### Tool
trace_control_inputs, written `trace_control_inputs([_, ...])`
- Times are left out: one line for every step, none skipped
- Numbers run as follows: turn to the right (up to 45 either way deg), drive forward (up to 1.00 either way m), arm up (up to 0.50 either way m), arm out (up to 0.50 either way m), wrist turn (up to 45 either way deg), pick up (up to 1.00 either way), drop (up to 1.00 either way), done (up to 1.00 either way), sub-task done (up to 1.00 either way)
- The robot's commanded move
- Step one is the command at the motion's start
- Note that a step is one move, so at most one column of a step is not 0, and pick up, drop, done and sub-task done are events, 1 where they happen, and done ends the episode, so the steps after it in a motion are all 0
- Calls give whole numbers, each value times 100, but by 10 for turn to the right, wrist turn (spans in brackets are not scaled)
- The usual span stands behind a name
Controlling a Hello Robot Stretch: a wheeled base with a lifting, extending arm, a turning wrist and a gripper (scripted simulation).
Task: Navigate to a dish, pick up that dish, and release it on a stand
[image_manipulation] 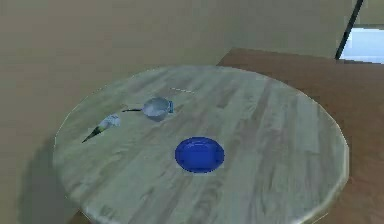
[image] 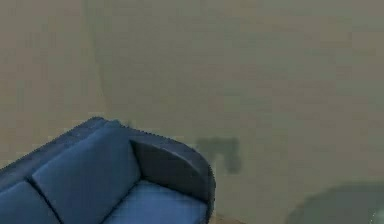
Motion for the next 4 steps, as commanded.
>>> trace_control_inputs([300,0,0,0,0,0,0,0,0])
trace_control_inputs([0,5,0,0,0,0,0,0,0])
trace_control_inputs([-90,0,0,0,0,0,0,0,0])
trace_control_inputs([0,35,0,0,0,0,0,0,0])
